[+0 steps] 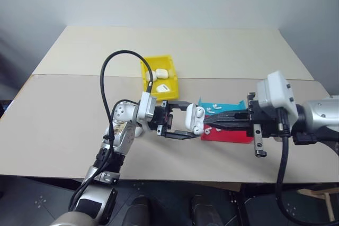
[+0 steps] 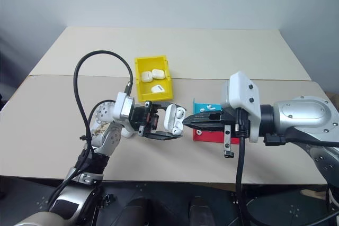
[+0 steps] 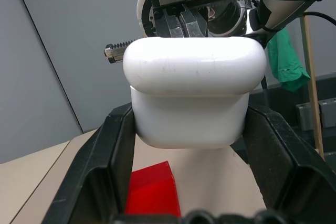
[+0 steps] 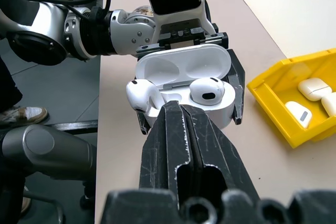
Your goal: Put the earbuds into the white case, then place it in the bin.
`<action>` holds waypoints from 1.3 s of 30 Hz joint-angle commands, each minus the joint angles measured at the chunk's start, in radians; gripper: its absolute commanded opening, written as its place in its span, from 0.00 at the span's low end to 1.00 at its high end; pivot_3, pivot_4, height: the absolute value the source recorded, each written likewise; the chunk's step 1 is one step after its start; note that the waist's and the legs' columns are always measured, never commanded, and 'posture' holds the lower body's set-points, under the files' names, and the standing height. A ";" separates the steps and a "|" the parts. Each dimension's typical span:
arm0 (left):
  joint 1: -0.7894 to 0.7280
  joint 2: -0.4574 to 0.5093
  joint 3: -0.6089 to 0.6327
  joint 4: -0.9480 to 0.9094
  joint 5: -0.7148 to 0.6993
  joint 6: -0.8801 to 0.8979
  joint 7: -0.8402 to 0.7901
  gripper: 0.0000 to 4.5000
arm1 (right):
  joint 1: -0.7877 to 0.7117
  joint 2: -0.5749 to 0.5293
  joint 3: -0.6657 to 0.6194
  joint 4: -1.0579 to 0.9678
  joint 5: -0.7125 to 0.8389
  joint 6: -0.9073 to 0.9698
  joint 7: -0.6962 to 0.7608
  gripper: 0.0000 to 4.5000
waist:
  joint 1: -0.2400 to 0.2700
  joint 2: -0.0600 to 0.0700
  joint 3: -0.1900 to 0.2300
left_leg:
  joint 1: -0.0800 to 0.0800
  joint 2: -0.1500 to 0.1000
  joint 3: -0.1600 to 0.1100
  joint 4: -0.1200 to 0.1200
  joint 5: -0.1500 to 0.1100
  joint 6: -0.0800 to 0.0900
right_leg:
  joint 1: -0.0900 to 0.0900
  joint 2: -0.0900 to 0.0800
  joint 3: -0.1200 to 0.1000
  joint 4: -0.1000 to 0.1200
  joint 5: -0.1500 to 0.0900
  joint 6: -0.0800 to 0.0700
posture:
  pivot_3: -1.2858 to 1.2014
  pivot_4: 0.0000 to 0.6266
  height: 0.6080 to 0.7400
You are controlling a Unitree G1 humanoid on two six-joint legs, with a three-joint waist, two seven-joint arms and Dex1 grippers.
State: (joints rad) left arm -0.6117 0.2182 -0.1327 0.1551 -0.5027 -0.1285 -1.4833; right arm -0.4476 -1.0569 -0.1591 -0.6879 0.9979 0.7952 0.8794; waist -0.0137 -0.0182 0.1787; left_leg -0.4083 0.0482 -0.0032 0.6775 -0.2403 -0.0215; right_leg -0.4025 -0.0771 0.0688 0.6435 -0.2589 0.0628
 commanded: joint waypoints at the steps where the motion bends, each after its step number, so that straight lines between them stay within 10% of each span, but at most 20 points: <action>1: -0.018 -0.004 0.009 -0.027 -0.016 -0.019 0.007 0.61 | -0.002 -0.005 -0.025 -0.021 -0.005 -0.013 0.000 0.01 | 0.000 0.000 0.000 | 0.000 0.000 0.000 0.000 0.000 0.000 | 0.000 0.000 0.000 0.000 0.000 0.000 | 0.52 0.24 1.00; 14: -0.015 -0.003 0.003 -0.014 -0.001 -0.027 0.027 0.61 | 0.070 -0.052 -0.161 -0.051 0.103 -0.012 0.102 0.01 | 0.002 0.000 0.000 | 0.000 0.000 0.000 0.000 0.000 0.000 | 0.000 0.000 0.000 0.000 0.000 0.000 | 0.52 0.24 1.00; 39: -0.009 -0.004 -0.008 -0.029 -0.002 -0.020 0.031 0.61 | 0.029 0.010 -0.017 -0.034 0.000 -0.016 0.023 0.01 | 0.001 0.000 0.000 | 0.000 0.000 0.000 0.000 0.000 0.000 | 0.000 0.000 0.000 0.000 0.000 0.000 | 0.52 0.24 1.00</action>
State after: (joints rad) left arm -0.6128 0.2156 -0.1398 0.1563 -0.4958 -0.1332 -1.4537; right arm -0.4114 -1.0435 -0.1667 -0.7156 1.0032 0.7947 0.9037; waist -0.0127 -0.0182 0.1787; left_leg -0.4082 0.0482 -0.0032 0.6776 -0.2403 -0.0215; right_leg -0.4023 -0.0771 0.0688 0.6435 -0.2589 0.0629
